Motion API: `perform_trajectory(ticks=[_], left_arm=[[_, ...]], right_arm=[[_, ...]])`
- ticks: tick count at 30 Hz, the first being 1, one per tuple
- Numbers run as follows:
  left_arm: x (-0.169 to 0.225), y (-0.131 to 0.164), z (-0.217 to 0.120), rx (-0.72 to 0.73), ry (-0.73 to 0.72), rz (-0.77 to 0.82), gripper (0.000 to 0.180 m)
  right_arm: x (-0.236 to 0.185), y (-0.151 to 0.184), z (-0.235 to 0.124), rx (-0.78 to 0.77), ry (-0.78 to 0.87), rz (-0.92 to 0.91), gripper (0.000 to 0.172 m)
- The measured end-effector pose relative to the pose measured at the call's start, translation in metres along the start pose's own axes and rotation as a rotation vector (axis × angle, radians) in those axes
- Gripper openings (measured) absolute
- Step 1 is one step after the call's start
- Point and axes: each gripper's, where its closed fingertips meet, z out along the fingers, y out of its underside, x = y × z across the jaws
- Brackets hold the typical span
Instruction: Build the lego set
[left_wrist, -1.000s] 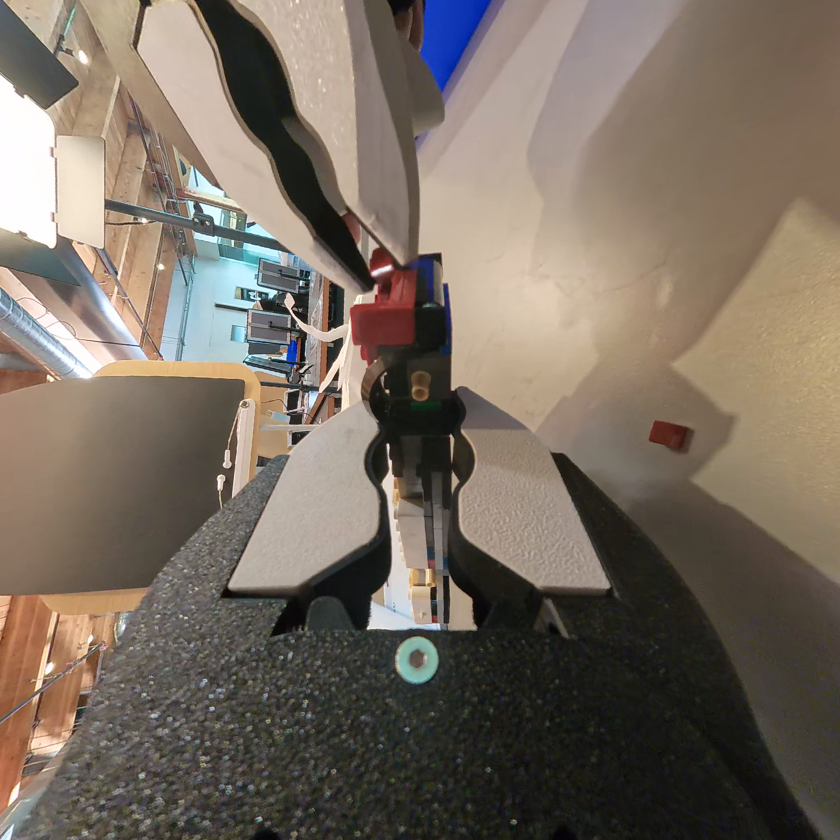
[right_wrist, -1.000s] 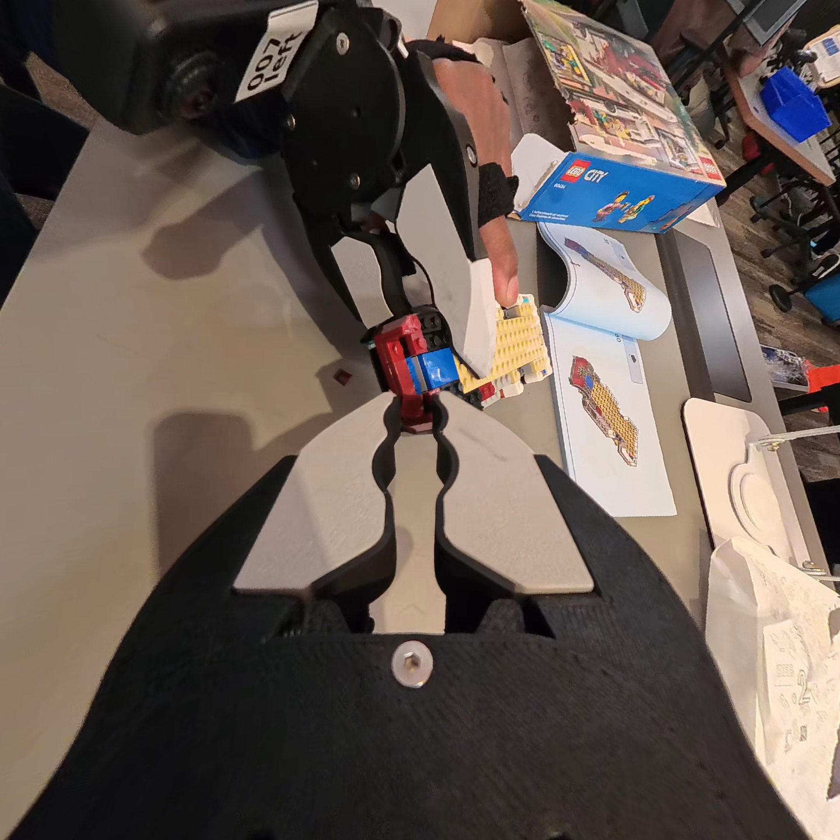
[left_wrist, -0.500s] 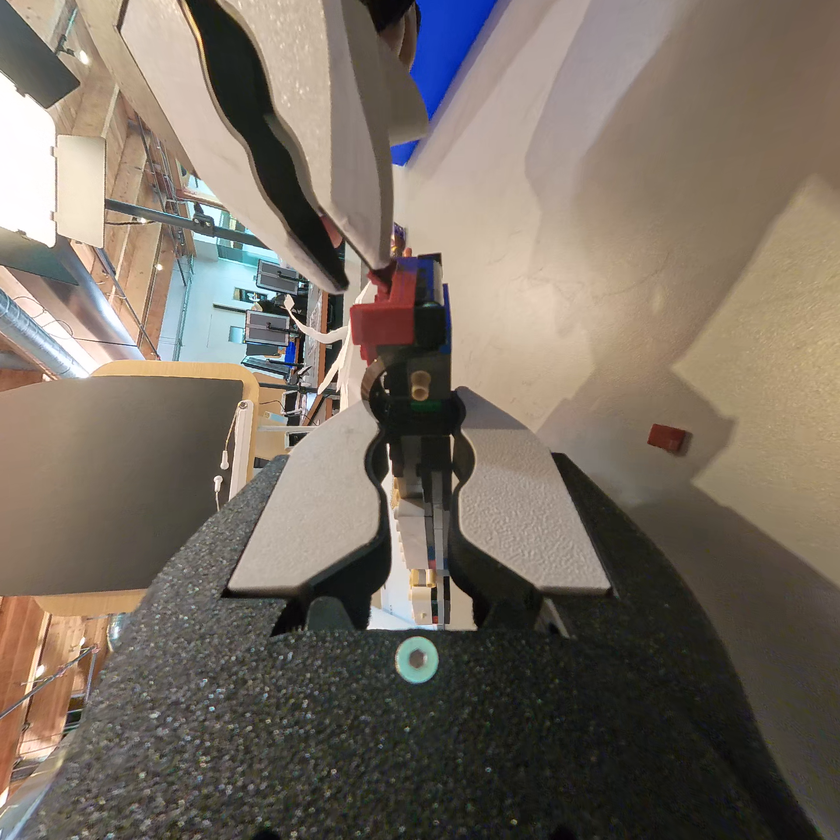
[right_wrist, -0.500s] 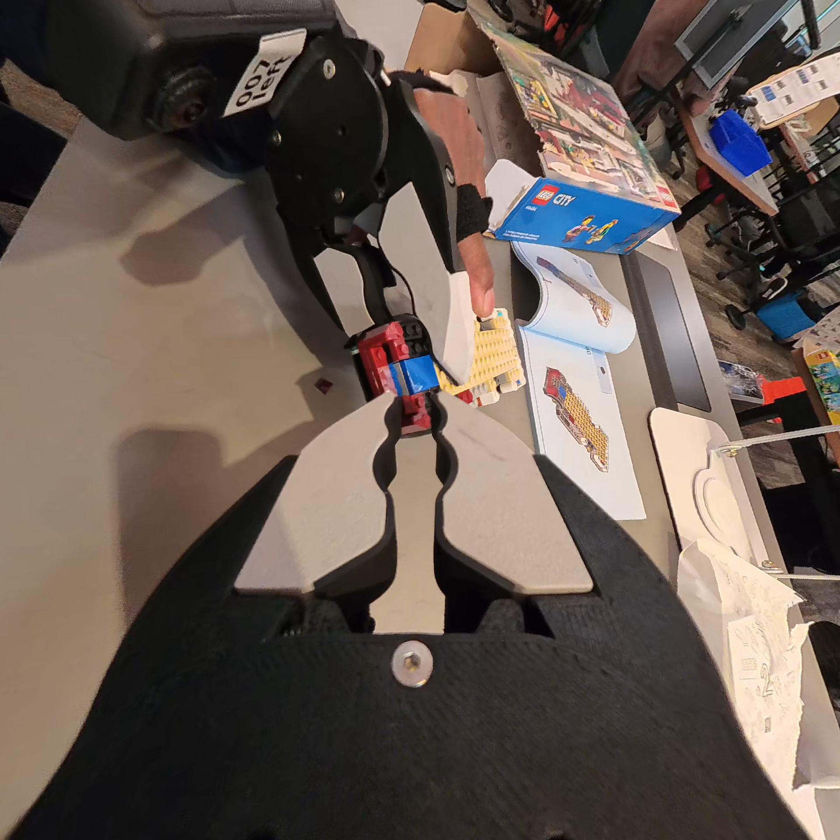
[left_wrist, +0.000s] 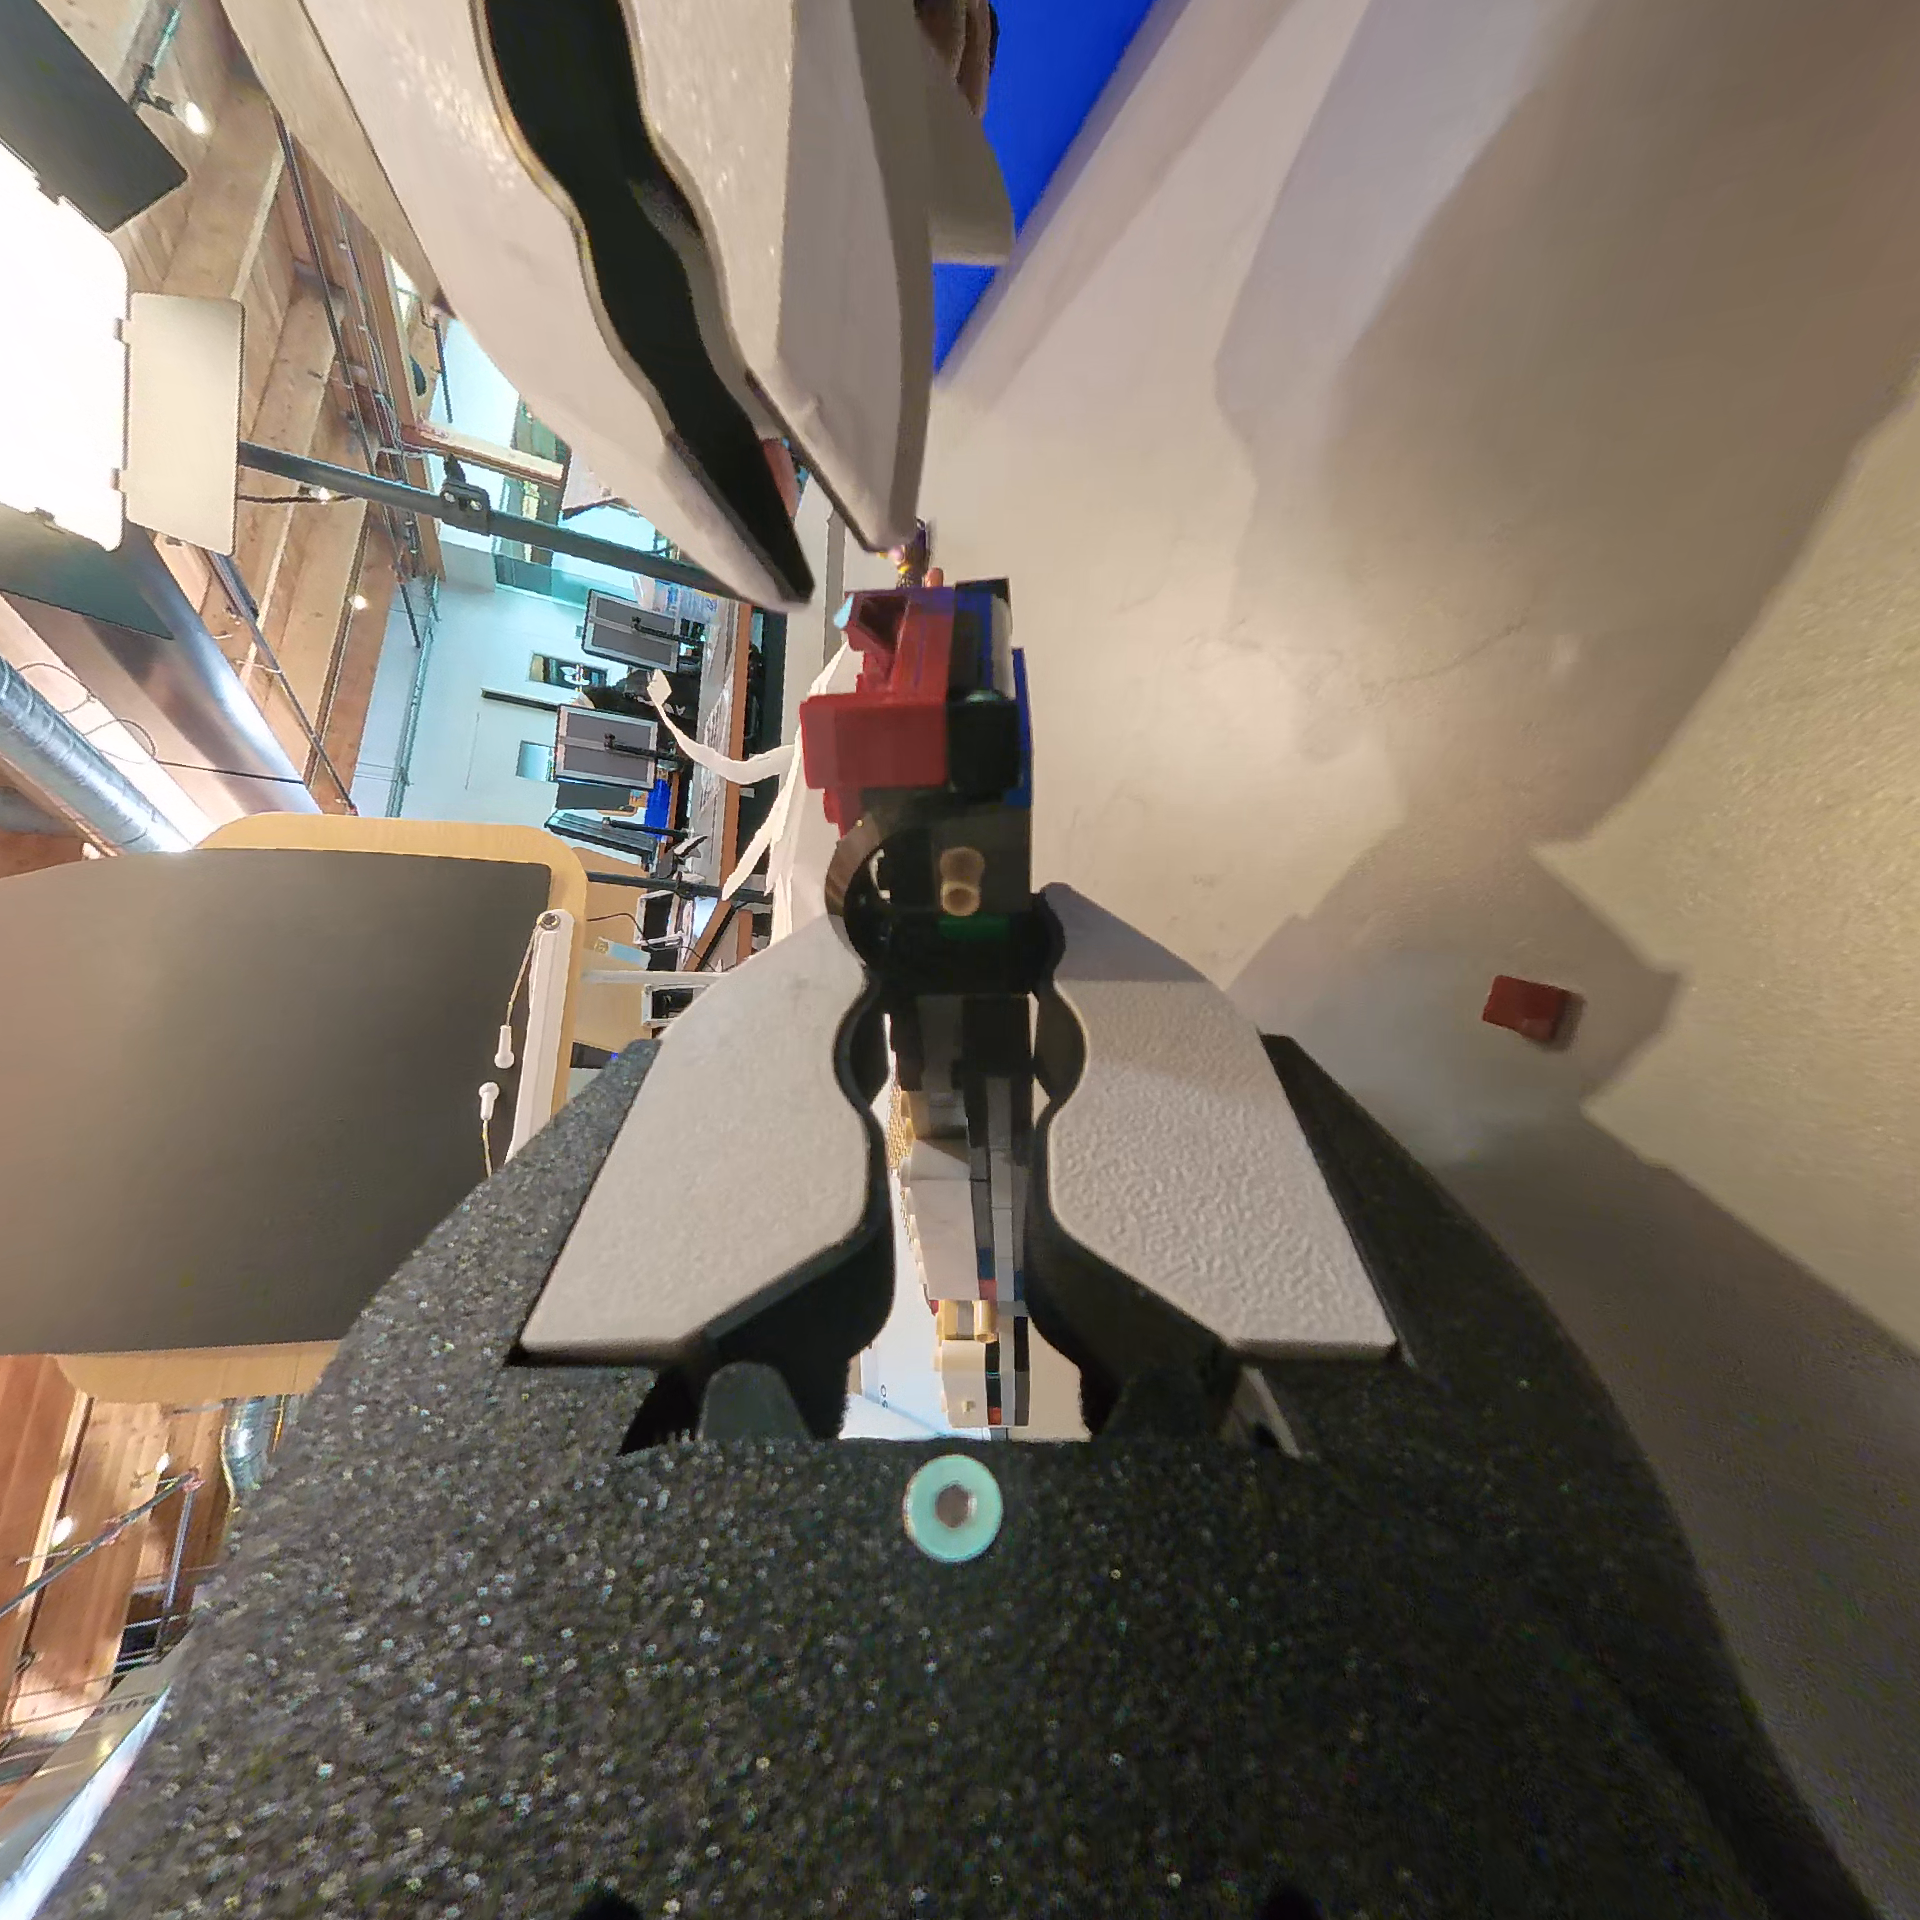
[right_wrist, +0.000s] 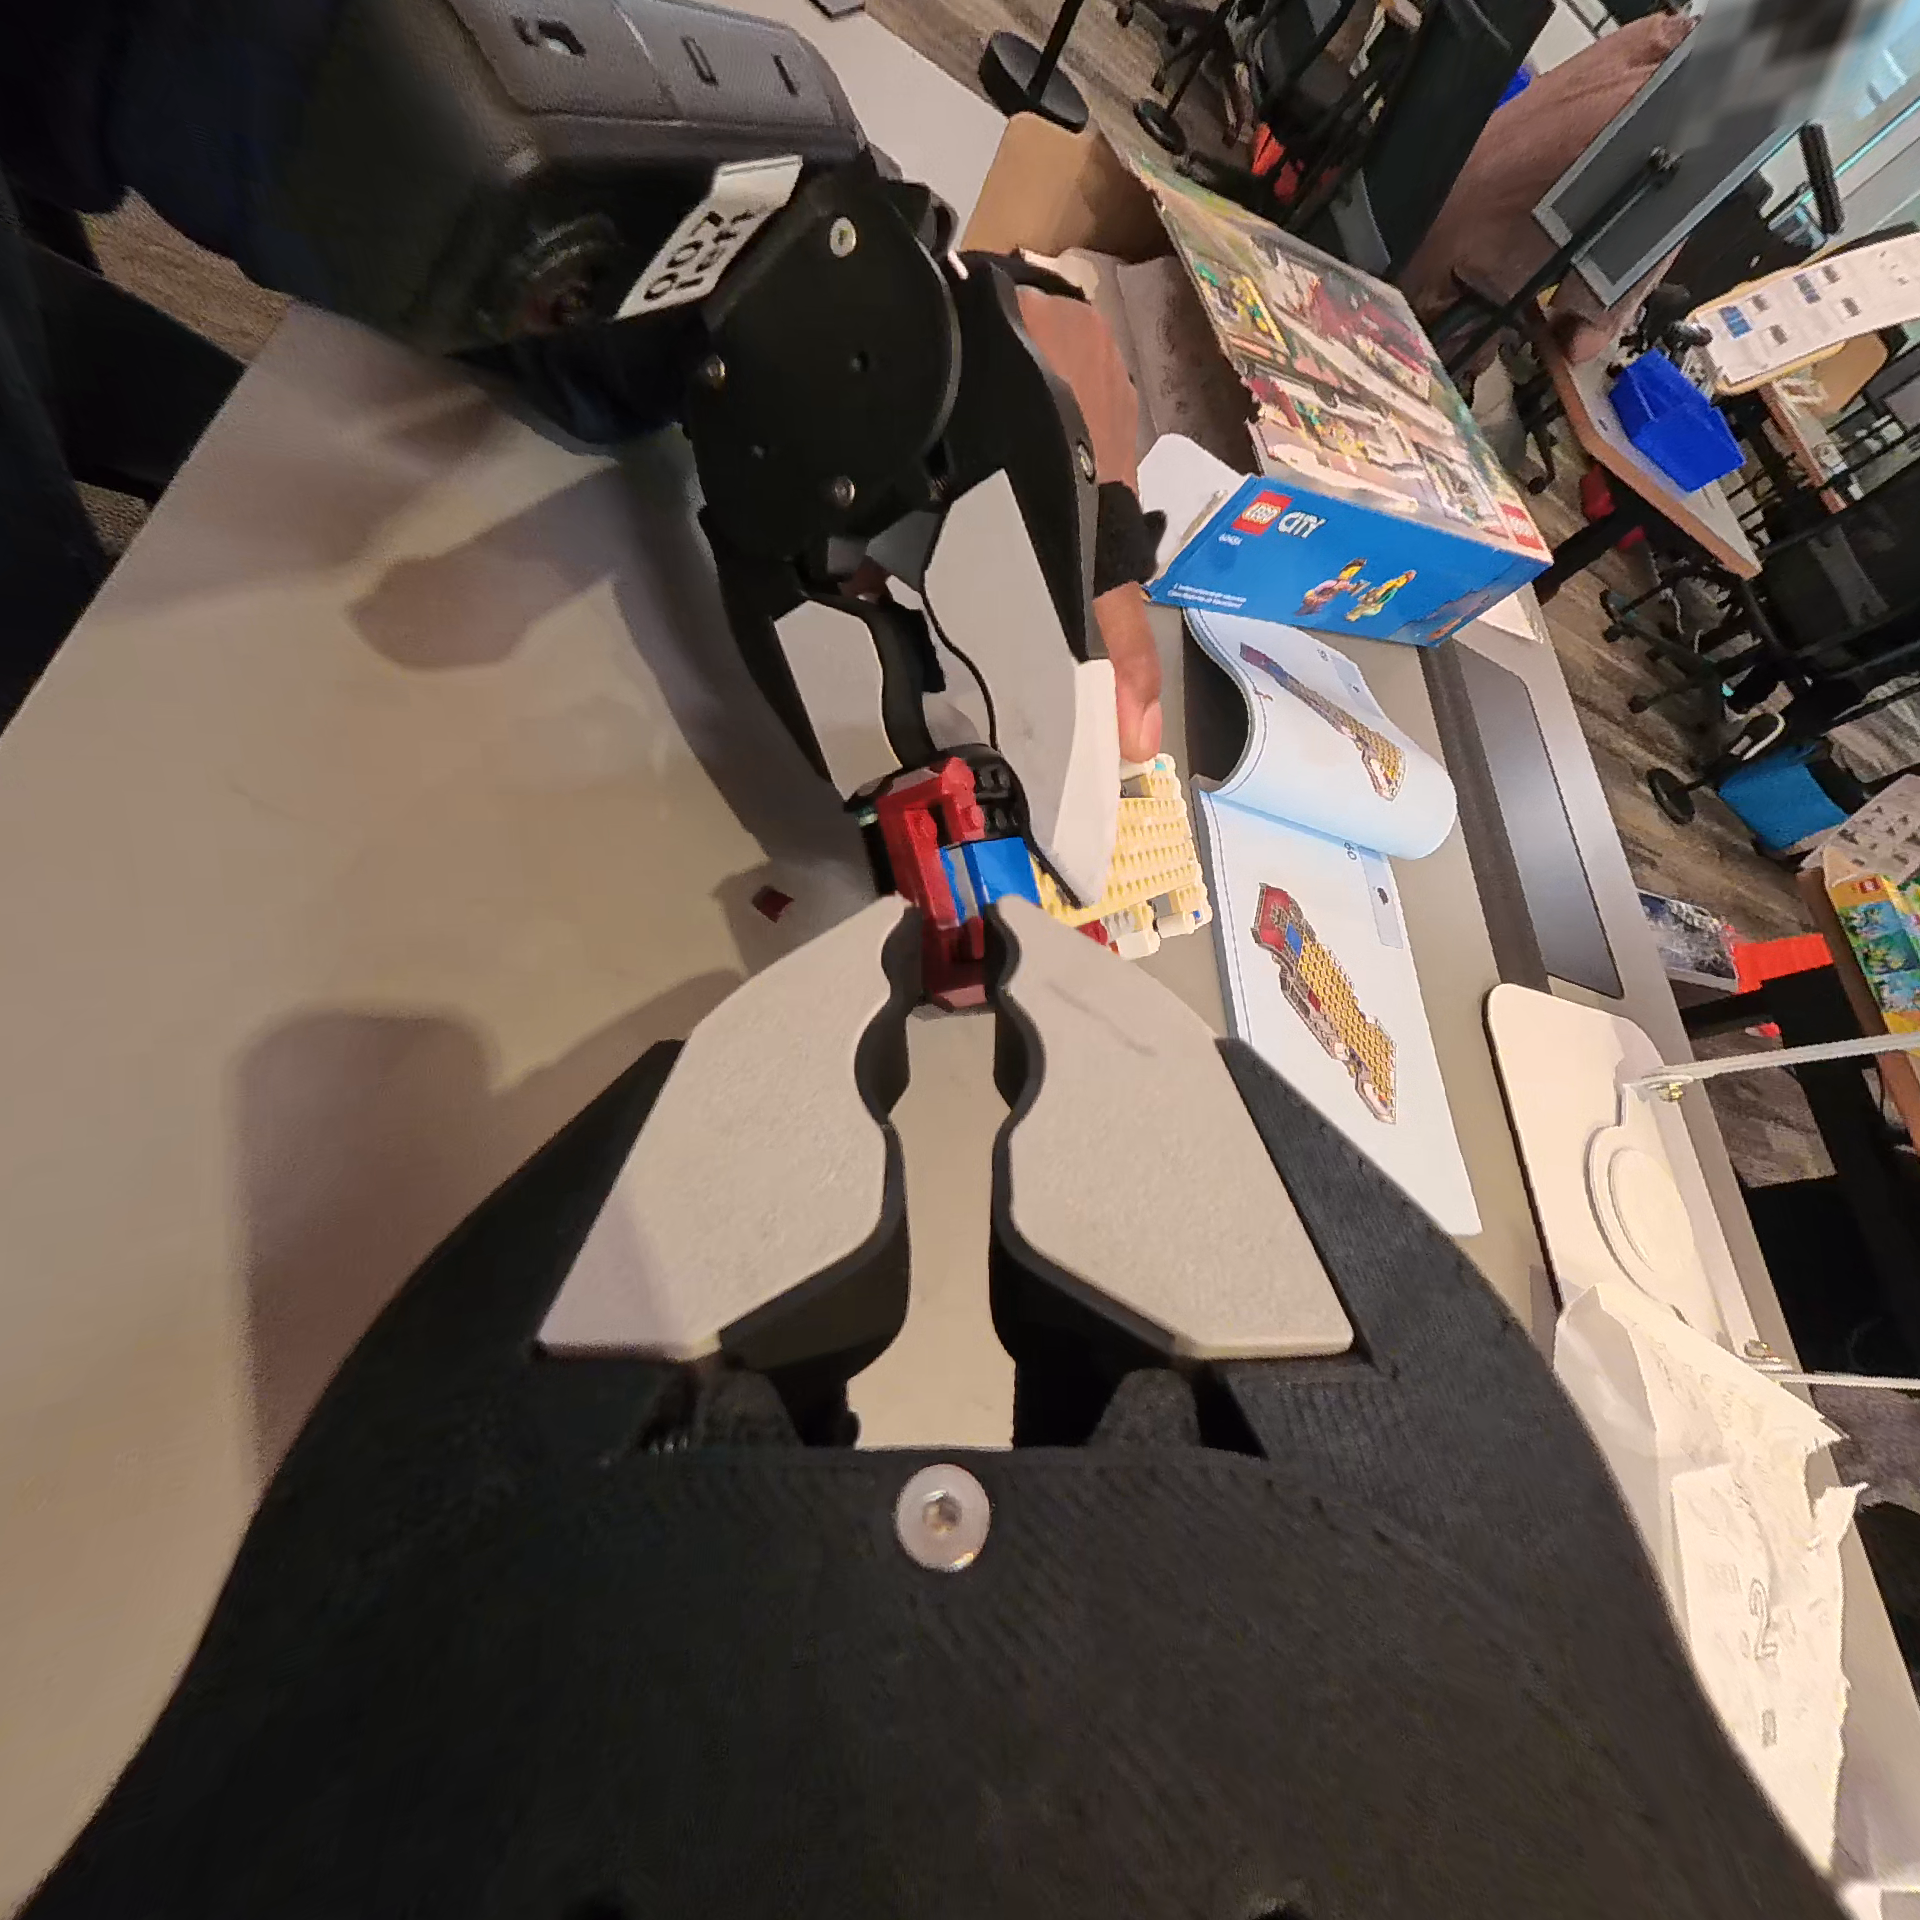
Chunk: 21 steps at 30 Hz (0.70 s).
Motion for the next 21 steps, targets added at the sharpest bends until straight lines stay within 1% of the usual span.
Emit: perform_trajectory(ticks=[3,15,21], left_arm=[[0.0004,0.0,0.0,-0.001,0.003,0.001,0.024],[-0.0003,0.002,0.0002,-0.009,-0.001,0.001,0.024],[-0.0019,0.0008,-0.0006,0.006,-0.001,-0.024,0.024]], right_arm=[[-0.0018,0.0044,0.0027,-0.023,0.004,-0.005,0.011],[-0.0056,0.0077,0.0046,-0.036,0.006,-0.012,0.01],[-0.0051,0.0073,0.0032,-0.024,0.063,-0.087,0.011]])
